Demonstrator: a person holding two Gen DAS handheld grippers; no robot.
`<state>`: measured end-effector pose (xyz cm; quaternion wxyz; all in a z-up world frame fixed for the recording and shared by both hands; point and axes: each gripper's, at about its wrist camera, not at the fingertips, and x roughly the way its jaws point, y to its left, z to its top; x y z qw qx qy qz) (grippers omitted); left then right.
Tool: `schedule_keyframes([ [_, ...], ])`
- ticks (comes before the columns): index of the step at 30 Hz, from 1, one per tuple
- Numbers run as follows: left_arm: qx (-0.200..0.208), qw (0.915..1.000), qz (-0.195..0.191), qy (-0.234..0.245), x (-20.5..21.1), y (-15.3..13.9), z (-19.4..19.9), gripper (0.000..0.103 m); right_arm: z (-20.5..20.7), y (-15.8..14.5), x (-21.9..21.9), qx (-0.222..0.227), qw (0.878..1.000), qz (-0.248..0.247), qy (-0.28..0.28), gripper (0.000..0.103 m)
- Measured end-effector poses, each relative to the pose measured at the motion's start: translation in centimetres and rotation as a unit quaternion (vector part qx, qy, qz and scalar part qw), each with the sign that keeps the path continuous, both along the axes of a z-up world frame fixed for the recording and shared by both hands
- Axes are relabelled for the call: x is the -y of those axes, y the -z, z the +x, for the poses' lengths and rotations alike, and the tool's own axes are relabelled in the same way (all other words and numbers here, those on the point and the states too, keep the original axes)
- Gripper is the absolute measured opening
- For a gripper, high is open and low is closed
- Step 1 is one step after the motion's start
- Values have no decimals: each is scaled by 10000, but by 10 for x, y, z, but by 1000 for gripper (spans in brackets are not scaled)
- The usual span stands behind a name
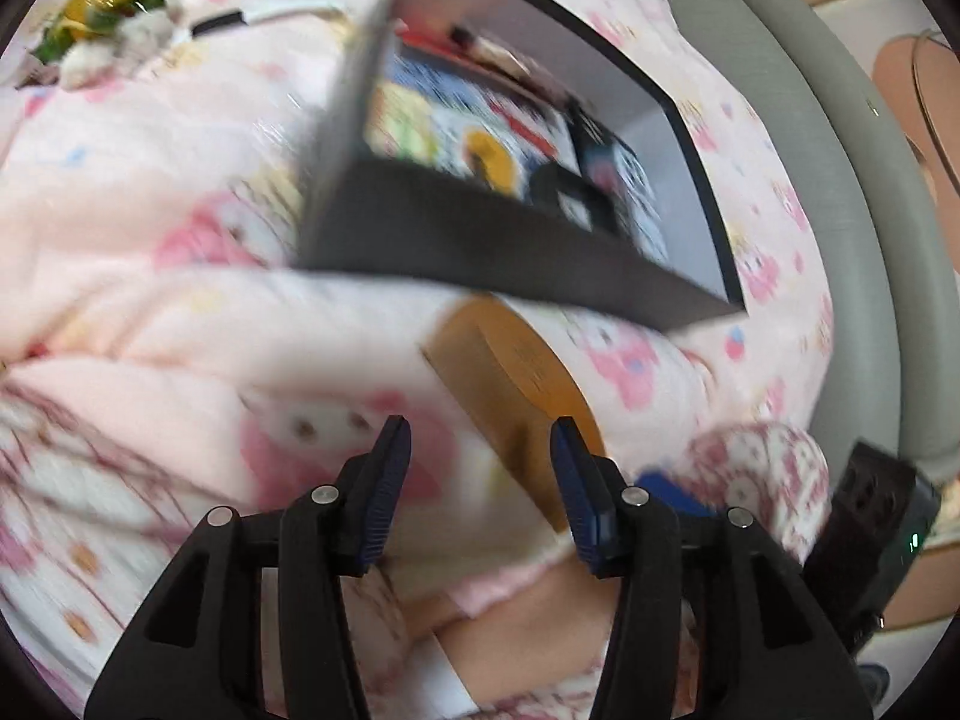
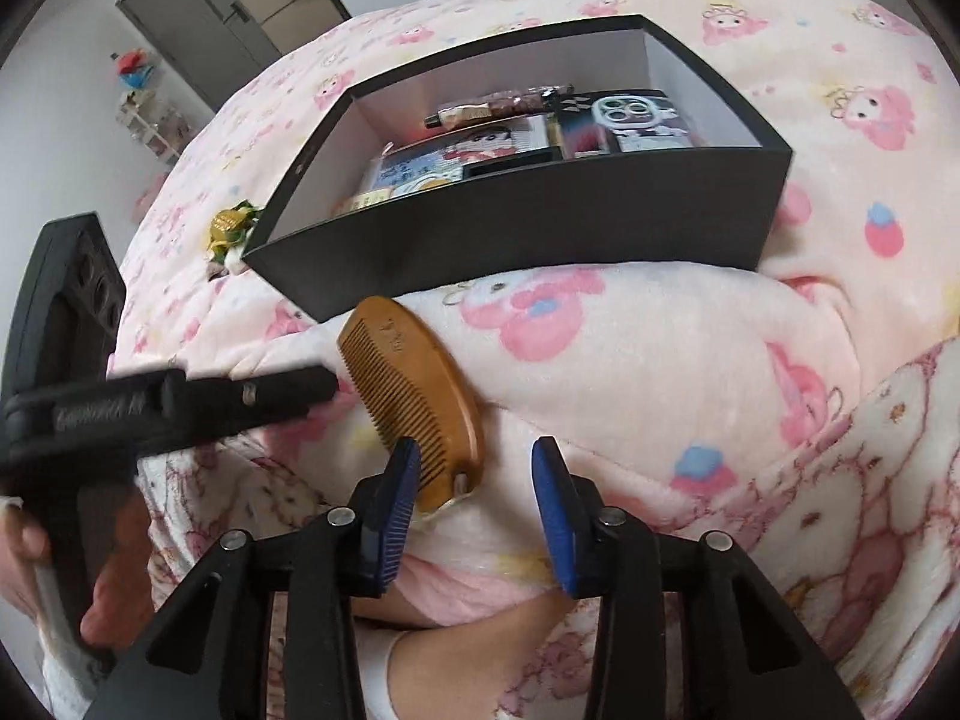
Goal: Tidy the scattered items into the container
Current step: 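Carry the wooden comb in the left gripper toward the black box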
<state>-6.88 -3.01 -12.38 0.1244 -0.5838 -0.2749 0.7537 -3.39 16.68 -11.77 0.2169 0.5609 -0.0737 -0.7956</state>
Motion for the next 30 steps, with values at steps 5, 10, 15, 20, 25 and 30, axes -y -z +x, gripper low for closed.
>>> schedule_keyframes([
  [5,-224,9996,-119,-84,14,8,-24,48,0,17,13,350,9988,-211,-275,36],
  [10,-217,9995,-184,120,6,19,-33,34,-3,19,17,326,9985,-334,-273,33],
  [15,-263,9993,-260,61,9,6,-23,23,-9,20,17,274,9993,-216,-163,31],
  [20,329,9992,-235,-29,14,7,7,23,-19,3,17,-171,9991,-353,-181,31],
  [25,310,9992,-266,-42,22,1,16,29,-18,3,9,-85,9996,-279,-22,31],
  [30,67,9980,-603,-171,30,0,6,38,-16,16,6,247,9996,-106,48,32],
])
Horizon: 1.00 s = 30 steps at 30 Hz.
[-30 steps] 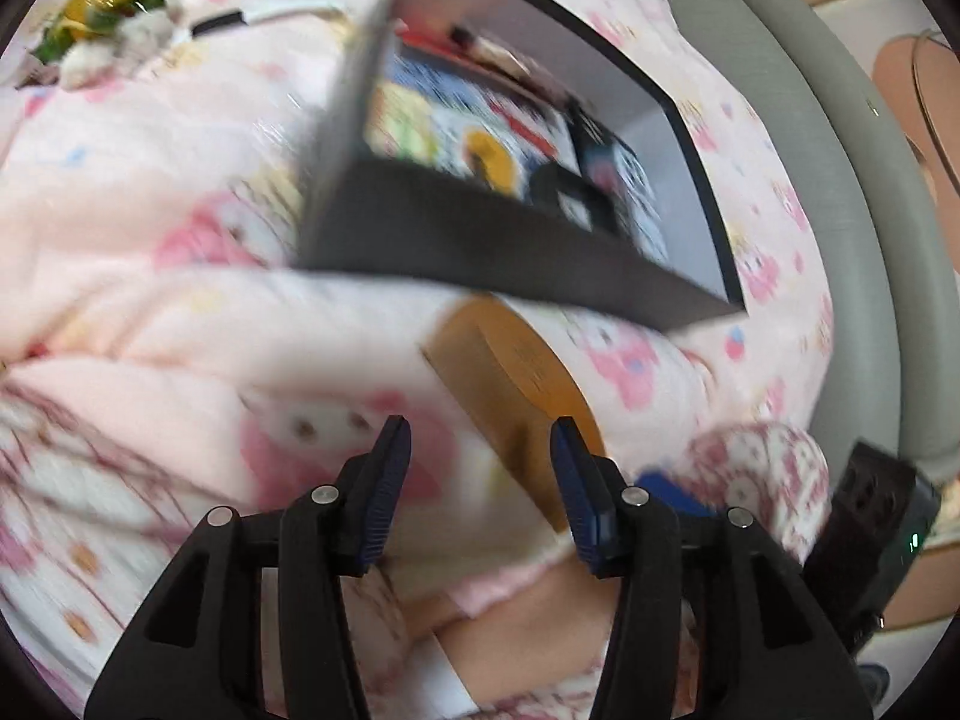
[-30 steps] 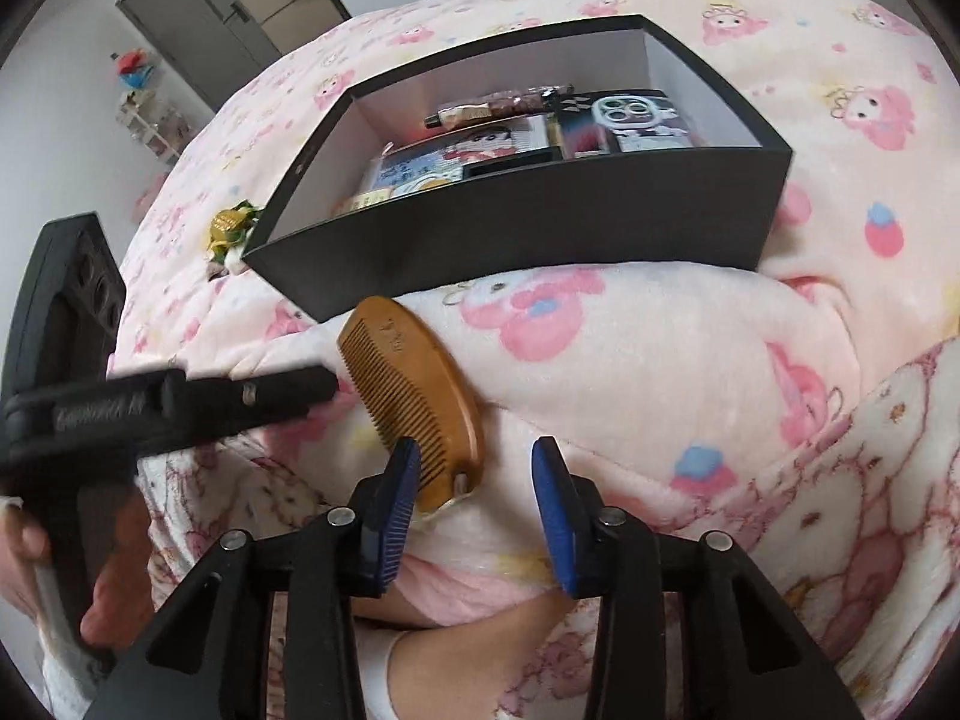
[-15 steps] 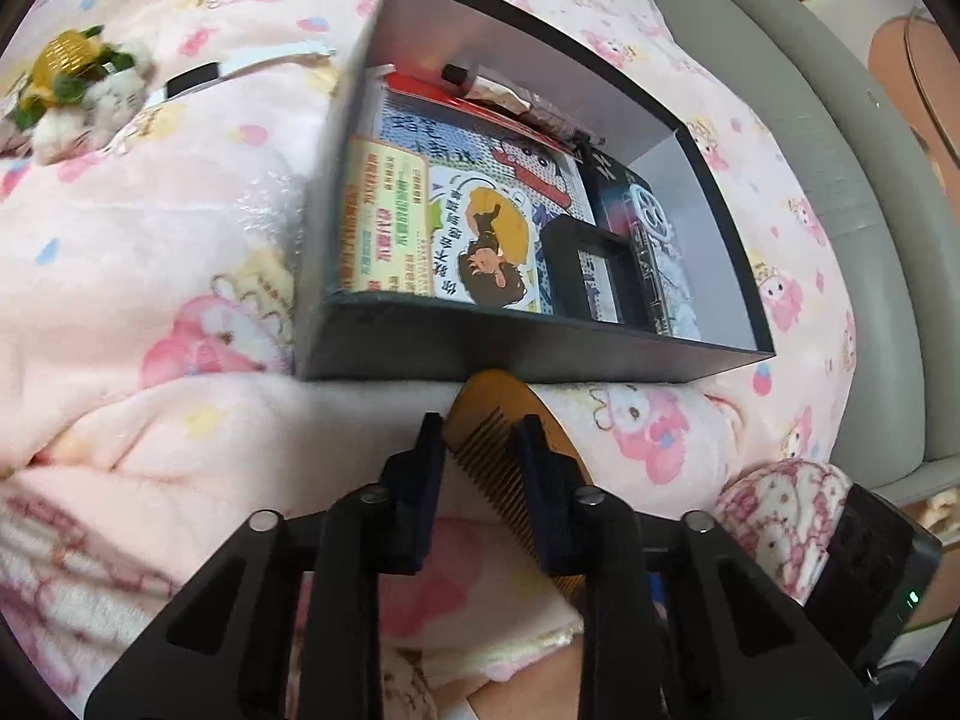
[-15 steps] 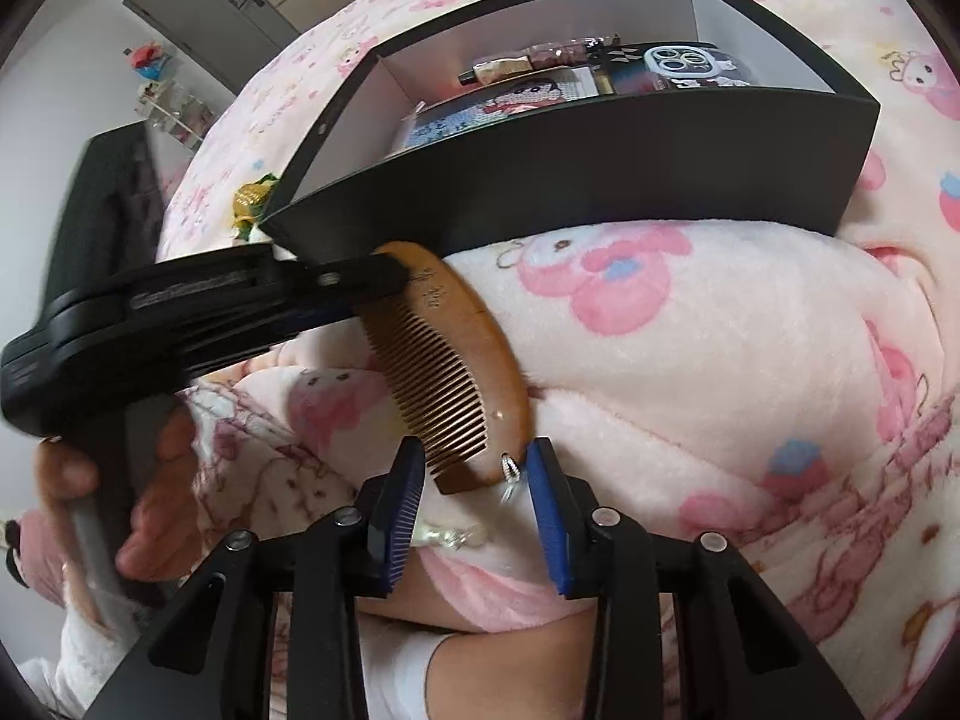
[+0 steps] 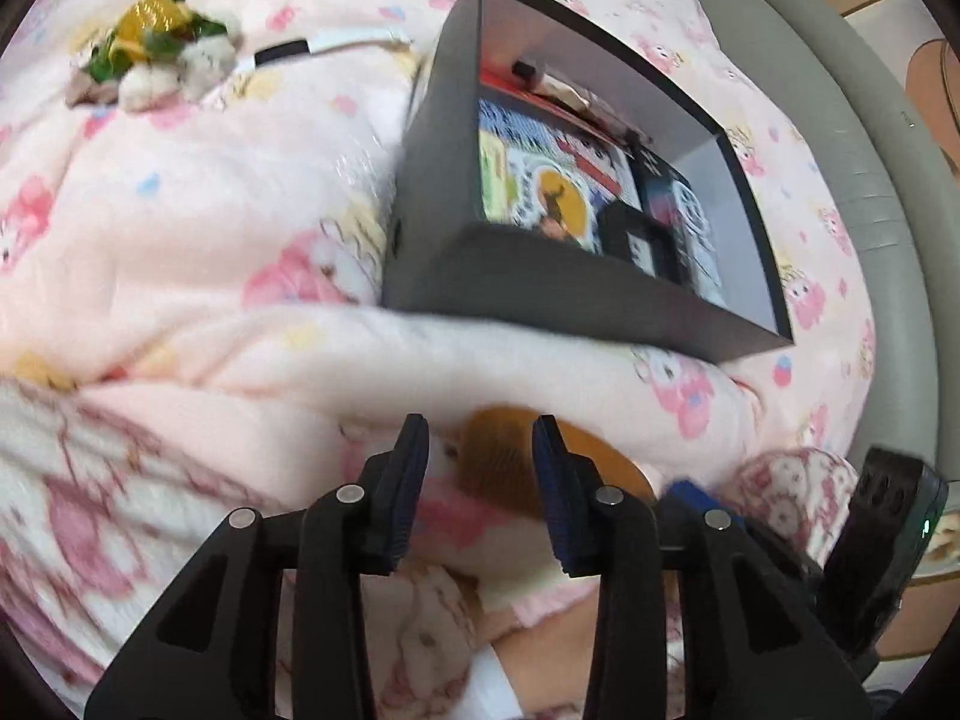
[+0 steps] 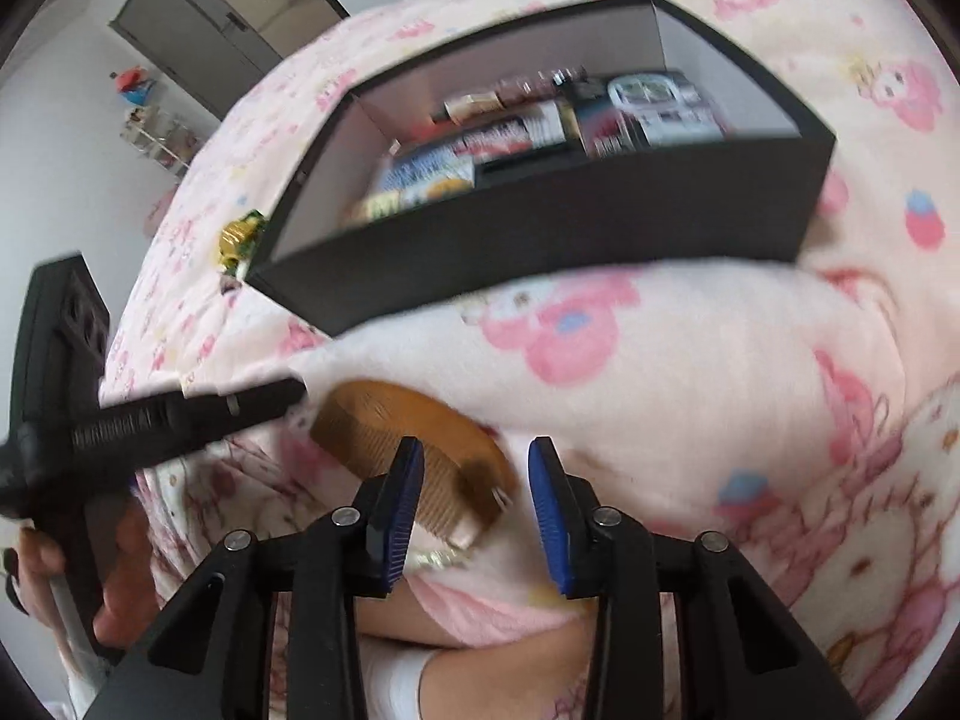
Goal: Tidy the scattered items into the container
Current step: 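Carry the wooden comb in the left gripper toward the black box, then lower the comb into the black box and open the left gripper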
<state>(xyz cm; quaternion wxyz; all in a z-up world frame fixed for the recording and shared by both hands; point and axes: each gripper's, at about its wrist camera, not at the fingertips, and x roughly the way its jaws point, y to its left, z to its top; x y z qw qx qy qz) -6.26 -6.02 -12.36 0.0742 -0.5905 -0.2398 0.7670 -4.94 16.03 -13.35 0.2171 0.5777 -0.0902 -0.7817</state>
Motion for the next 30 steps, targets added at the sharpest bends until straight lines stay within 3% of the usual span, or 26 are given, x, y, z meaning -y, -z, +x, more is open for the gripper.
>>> schedule_keyframes([
  [3,294,9994,-159,95,-6,15,-12,38,7,1,4,-53,9998,116,-181,32],
  [6,339,9988,-60,335,-17,16,-5,35,10,6,9,81,9995,-73,-281,34],
  [8,279,9989,-145,336,-22,13,0,36,9,4,10,-222,9991,144,-321,34],
  [10,334,9988,25,363,-22,11,5,37,5,-3,13,-610,9970,372,-313,34],
  [13,340,9987,158,345,-19,8,8,37,0,-18,7,-770,9966,197,-222,34],
  [18,377,9989,220,156,-9,12,5,37,-5,-10,3,-392,9989,252,-85,35],
  [21,432,9982,324,254,-15,18,-1,37,-8,12,0,120,9999,103,58,35],
  [25,331,9988,225,268,-20,7,1,33,-4,3,6,-64,10000,41,-22,37],
  [30,-309,9989,193,302,-11,-43,11,33,-4,-40,1,-557,9981,-222,-108,37],
])
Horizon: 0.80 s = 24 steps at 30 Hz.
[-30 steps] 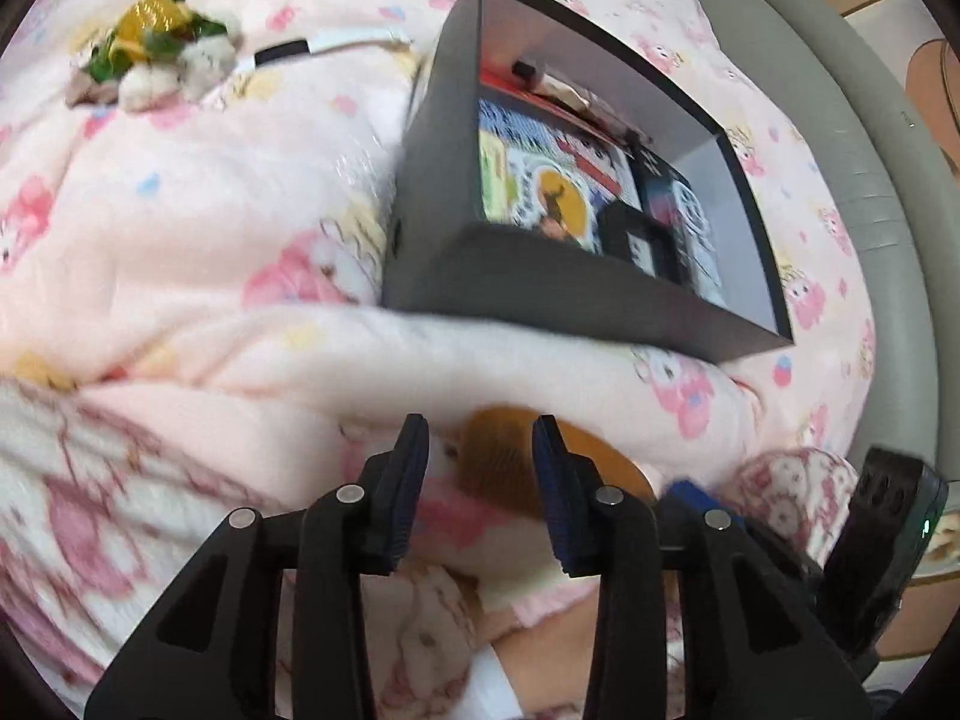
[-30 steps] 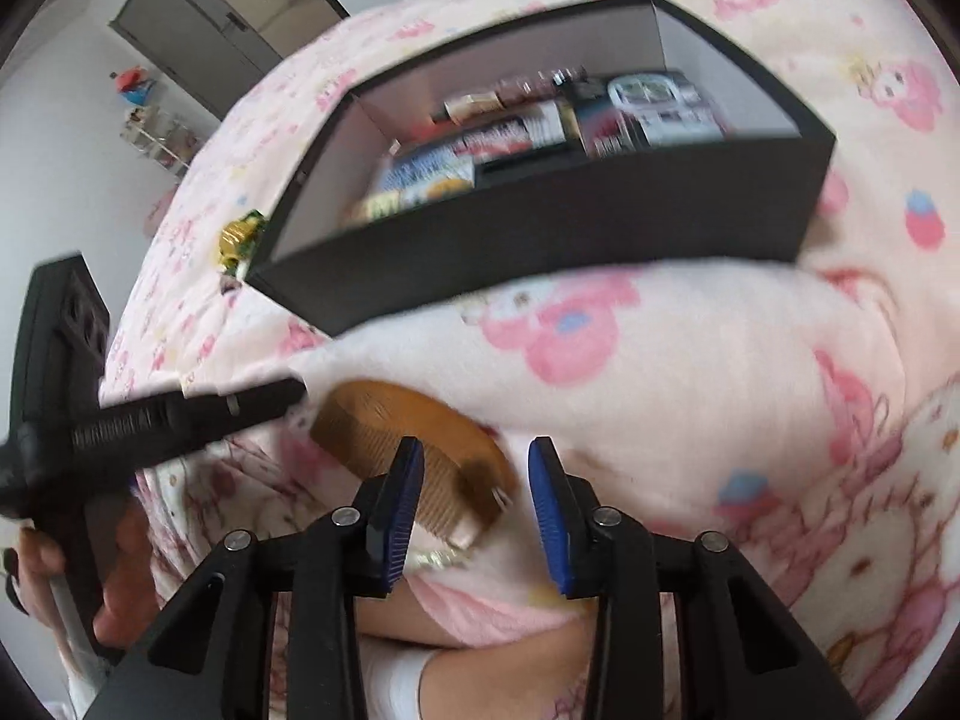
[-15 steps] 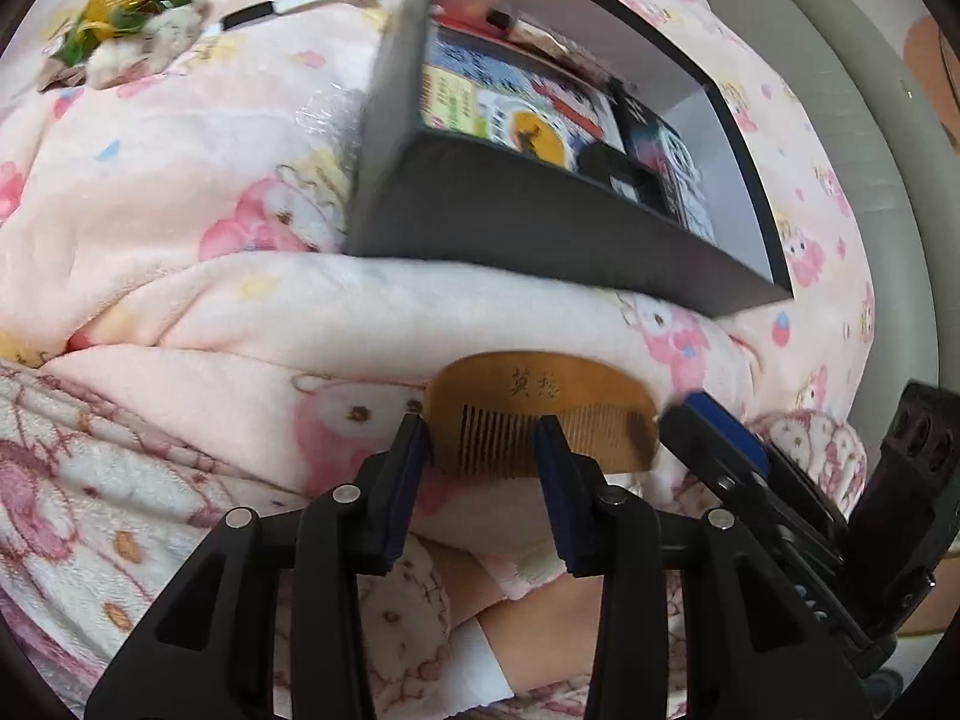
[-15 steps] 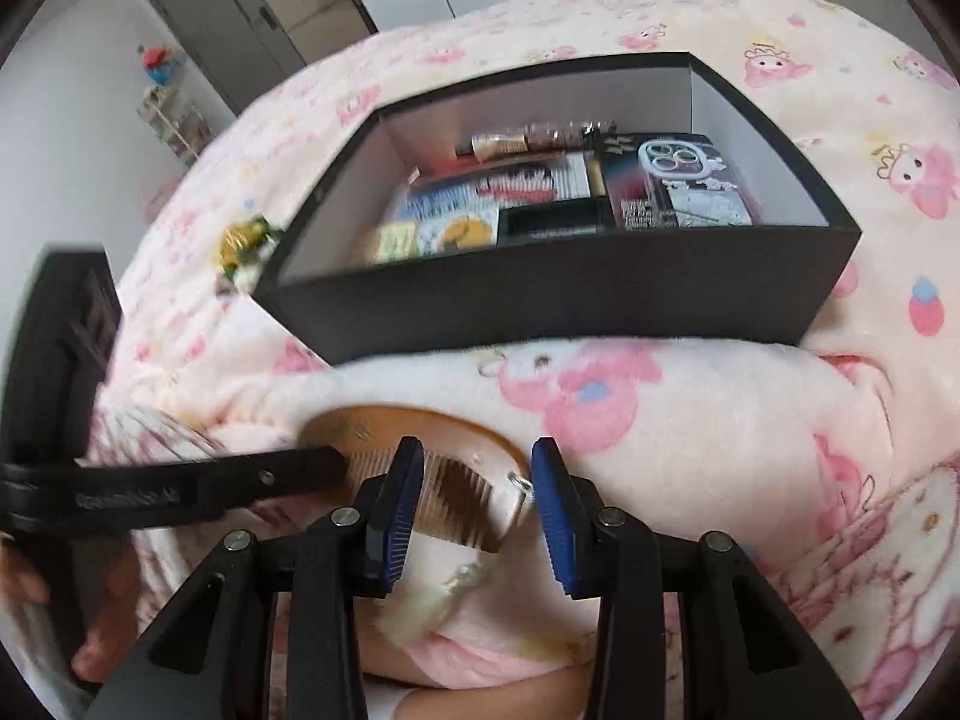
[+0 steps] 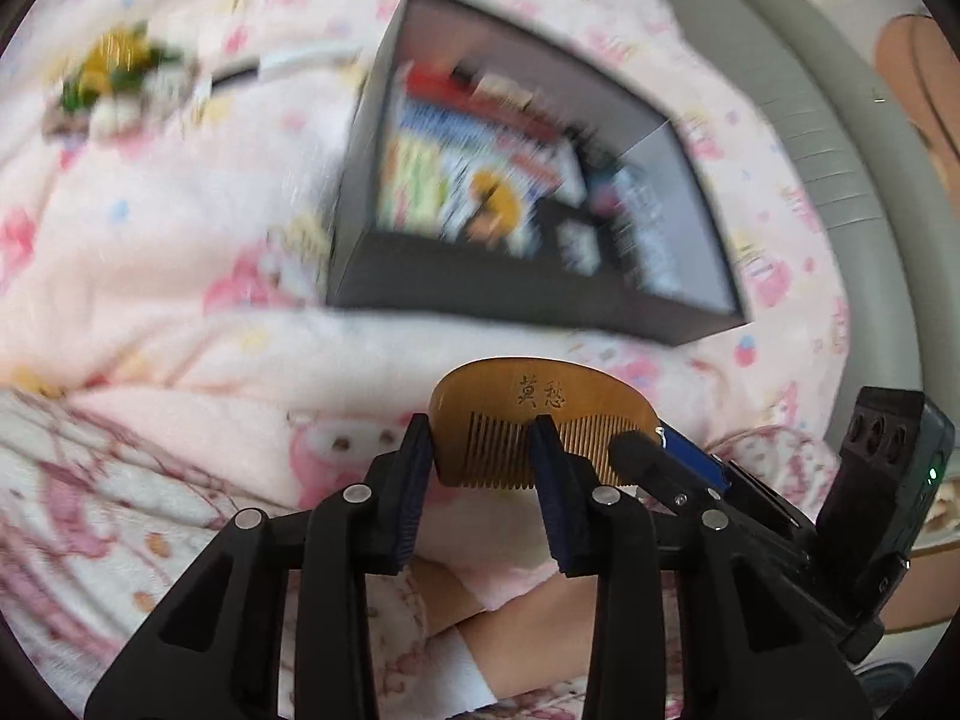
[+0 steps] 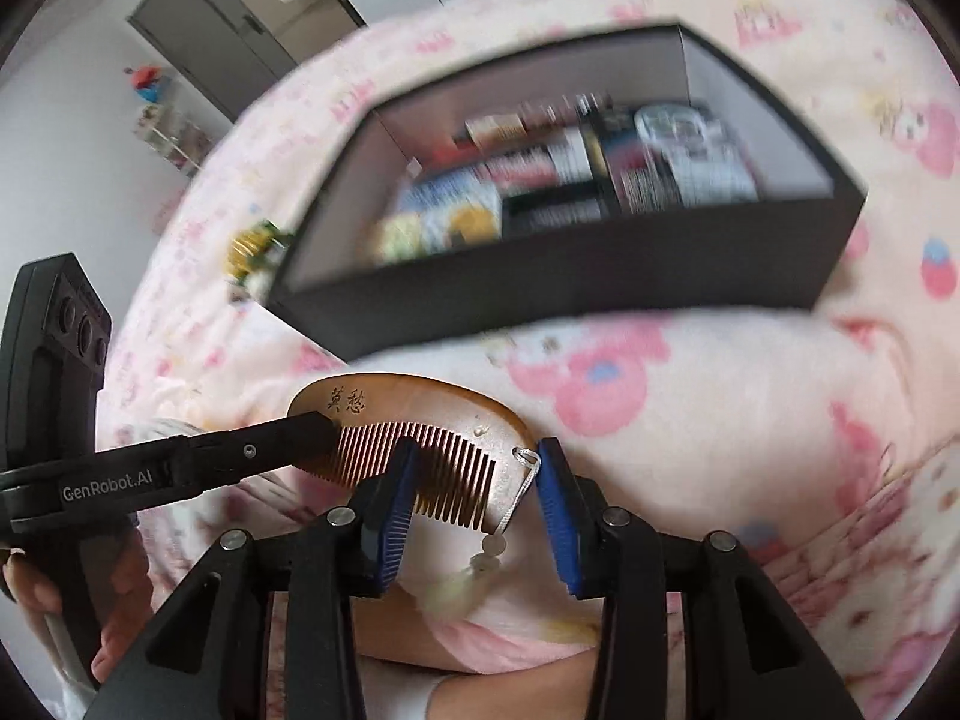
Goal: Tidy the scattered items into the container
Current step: 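Lower the comb into the black box and open the left gripper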
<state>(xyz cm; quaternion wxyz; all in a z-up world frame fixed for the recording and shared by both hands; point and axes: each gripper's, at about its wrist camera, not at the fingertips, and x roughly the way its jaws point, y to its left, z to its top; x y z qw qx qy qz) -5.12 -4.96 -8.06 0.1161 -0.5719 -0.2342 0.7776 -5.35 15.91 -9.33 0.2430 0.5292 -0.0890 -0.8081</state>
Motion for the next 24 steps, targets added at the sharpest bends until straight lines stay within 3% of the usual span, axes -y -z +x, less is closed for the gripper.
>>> schedule_keyframes([
  [3,-460,9989,-45,-10,-2,-37,-12,33,-18,-33,3,-406,9990,-64,-186,37],
  [7,-962,9952,-188,-62,-3,-76,-50,33,-72,-75,11,-1051,9940,1,-309,37],
  [10,-1124,9932,-218,-209,0,-87,-83,33,-115,-83,16,-1052,9933,-15,-473,37],
  [14,-978,9946,-105,-315,5,-68,-127,33,-164,-62,16,-817,9948,-176,-576,37],
  [17,-941,9946,-316,-295,-1,-49,-148,33,-187,-29,11,-368,9972,-399,-513,36],
  [22,-302,9987,-297,-288,-13,0,-172,33,-201,12,8,79,9985,77,-542,37],
  [24,-142,9985,-483,-198,-22,13,-179,33,-204,22,7,179,9985,224,-474,38],
])
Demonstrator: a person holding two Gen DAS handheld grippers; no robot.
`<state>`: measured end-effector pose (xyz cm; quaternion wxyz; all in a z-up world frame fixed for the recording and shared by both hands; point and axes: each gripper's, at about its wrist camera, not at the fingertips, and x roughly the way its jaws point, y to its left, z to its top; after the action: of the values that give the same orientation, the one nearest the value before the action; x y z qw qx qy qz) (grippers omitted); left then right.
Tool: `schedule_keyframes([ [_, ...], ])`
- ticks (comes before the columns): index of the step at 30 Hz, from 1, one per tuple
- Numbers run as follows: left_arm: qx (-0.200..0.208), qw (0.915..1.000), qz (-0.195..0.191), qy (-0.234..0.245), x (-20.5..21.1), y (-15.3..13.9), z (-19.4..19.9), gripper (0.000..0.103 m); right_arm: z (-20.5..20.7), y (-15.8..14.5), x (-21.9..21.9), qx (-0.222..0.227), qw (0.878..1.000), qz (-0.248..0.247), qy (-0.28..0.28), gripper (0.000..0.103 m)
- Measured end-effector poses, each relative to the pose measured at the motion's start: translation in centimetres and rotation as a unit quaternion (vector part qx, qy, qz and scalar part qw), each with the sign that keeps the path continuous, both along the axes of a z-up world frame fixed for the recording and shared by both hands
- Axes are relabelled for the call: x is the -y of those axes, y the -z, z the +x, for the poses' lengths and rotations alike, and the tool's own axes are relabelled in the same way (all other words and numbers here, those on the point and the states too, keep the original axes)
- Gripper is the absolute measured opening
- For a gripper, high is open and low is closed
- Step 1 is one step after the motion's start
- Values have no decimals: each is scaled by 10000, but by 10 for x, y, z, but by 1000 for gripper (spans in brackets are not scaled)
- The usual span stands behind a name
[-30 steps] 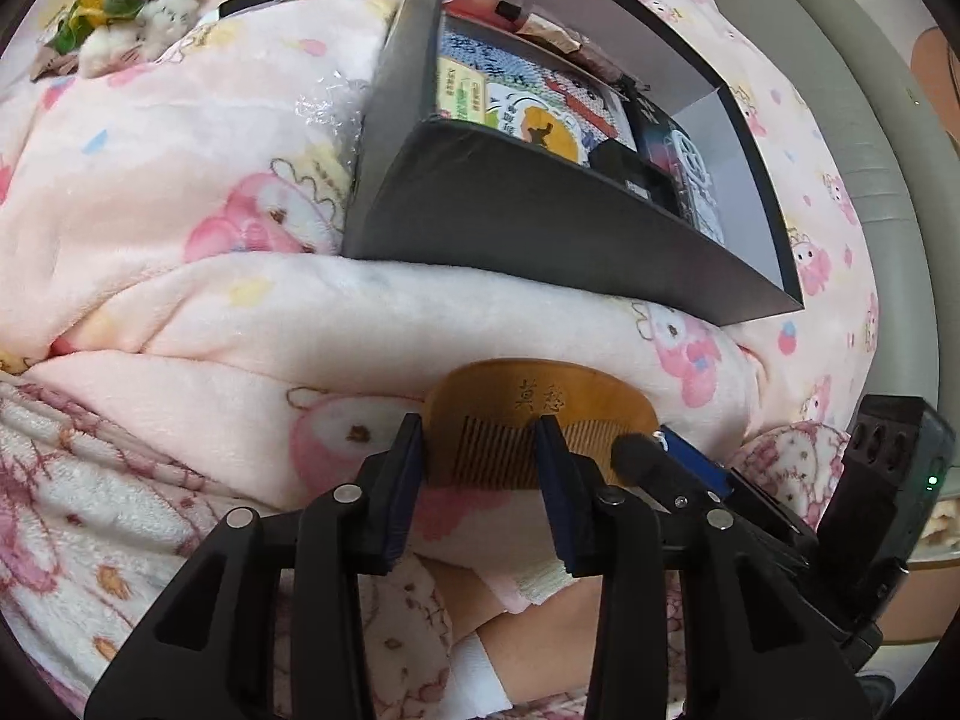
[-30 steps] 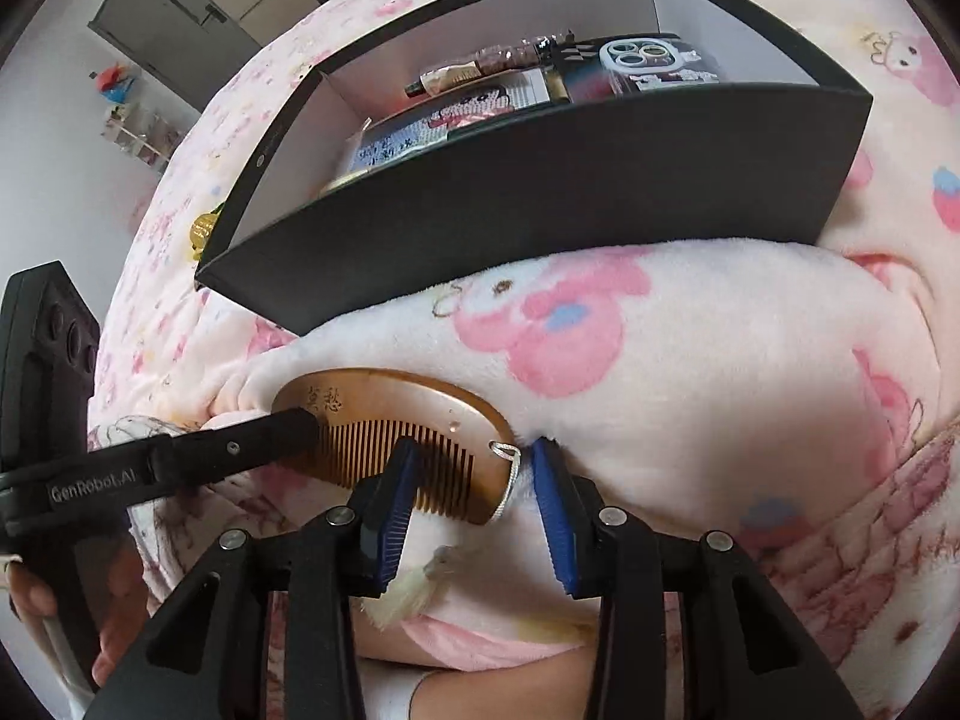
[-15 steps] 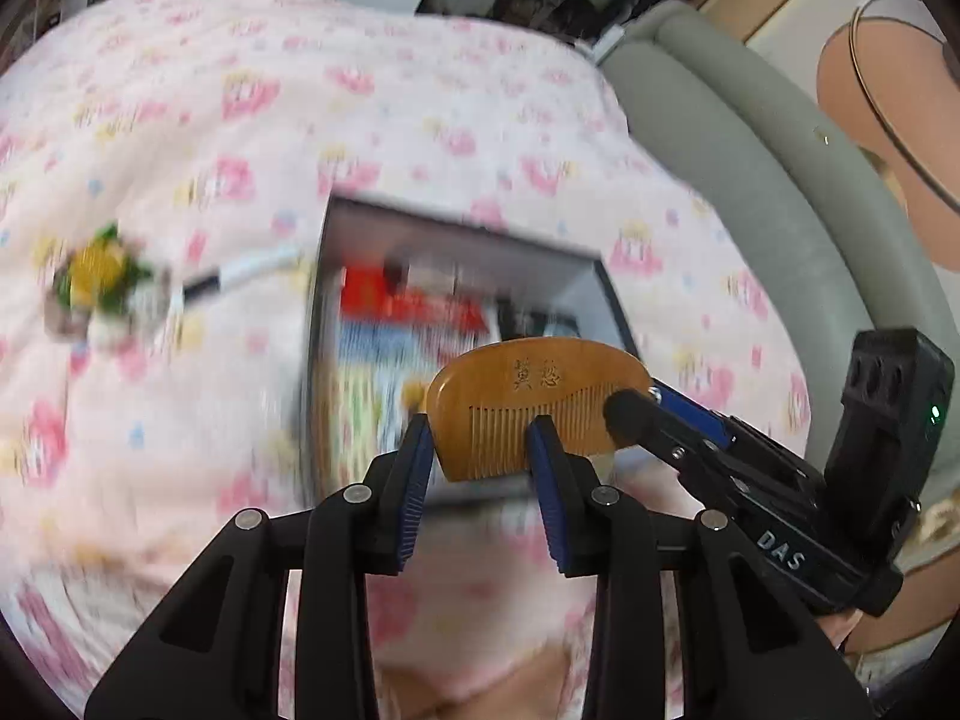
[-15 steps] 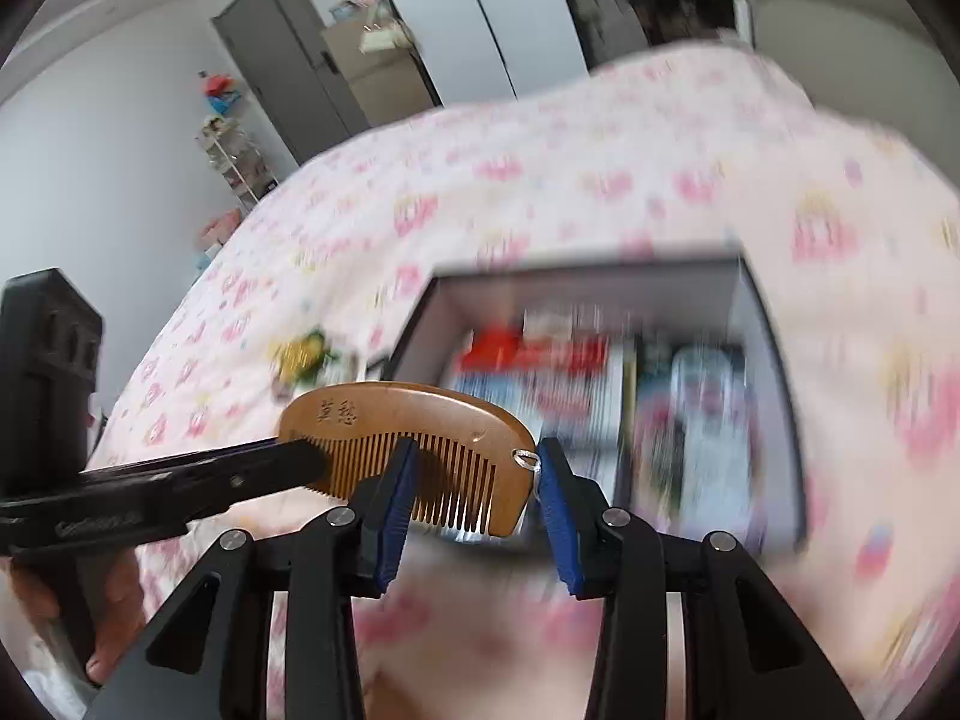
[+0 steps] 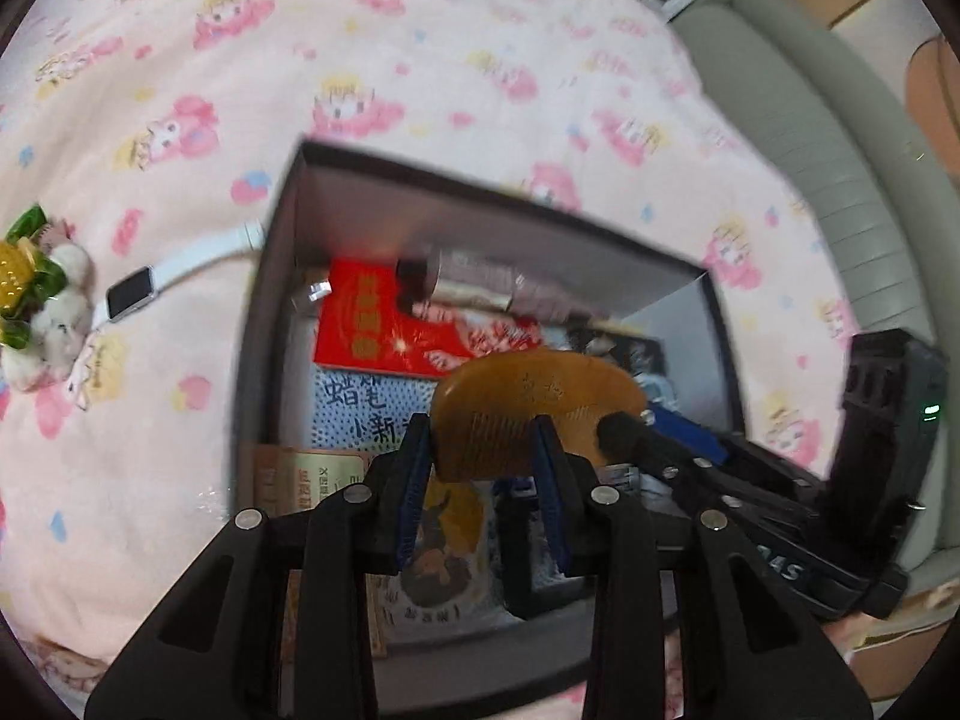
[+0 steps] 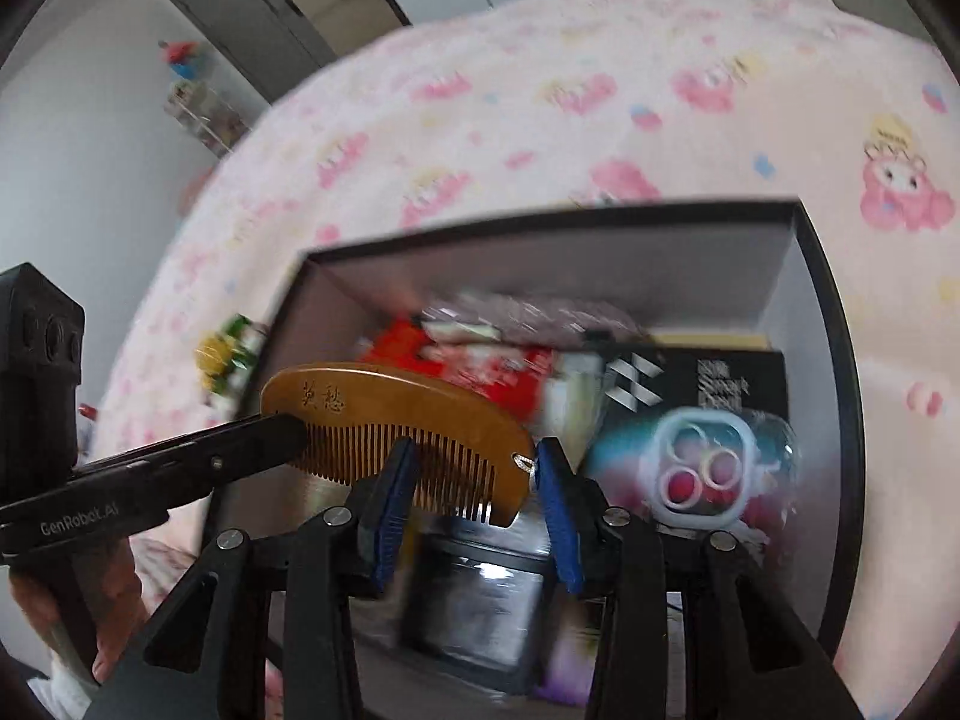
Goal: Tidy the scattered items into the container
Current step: 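Lower the comb into the black box and open the left gripper, then lift the left gripper out of the box and move to the corn snack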
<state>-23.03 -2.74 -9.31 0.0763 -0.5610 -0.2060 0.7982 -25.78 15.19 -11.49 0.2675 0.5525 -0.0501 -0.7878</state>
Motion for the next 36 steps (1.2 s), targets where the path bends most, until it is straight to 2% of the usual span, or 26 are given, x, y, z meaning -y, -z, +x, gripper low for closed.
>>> schedule_keyframes([
  [3,202,9991,-358,73,-10,15,-9,33,-9,17,5,313,9994,167,39,38],
  [7,477,9985,-261,45,-9,28,-13,33,-9,30,7,535,9976,437,-1,38],
  [10,557,9976,-402,94,-12,31,-11,33,-8,23,1,377,9976,535,245,40],
  [14,477,9953,-832,129,-21,23,-4,33,-5,10,-9,111,9971,553,518,40],
  [18,475,9953,-749,387,-35,21,0,33,1,8,-11,139,9958,731,530,40],
  [22,768,9913,-947,505,-45,40,-11,33,3,21,-10,436,9945,841,438,41],
  [24,739,9914,-972,466,-44,40,-16,33,1,25,-6,508,9940,883,391,41],
  [26,726,9930,-828,426,-43,37,-18,33,1,30,-7,582,9945,816,302,41],
  [29,449,9949,-750,500,-46,25,-8,33,6,25,-15,569,9951,698,414,41],
  [30,303,9950,-794,529,-49,19,-2,33,10,21,-19,520,9952,684,461,41],
  [34,-31,9967,-575,569,-51,-3,25,33,40,-18,-19,-383,9924,997,609,44],
  [36,-234,9957,-659,604,-53,-18,42,33,59,-34,-18,-700,9906,981,641,45],
])
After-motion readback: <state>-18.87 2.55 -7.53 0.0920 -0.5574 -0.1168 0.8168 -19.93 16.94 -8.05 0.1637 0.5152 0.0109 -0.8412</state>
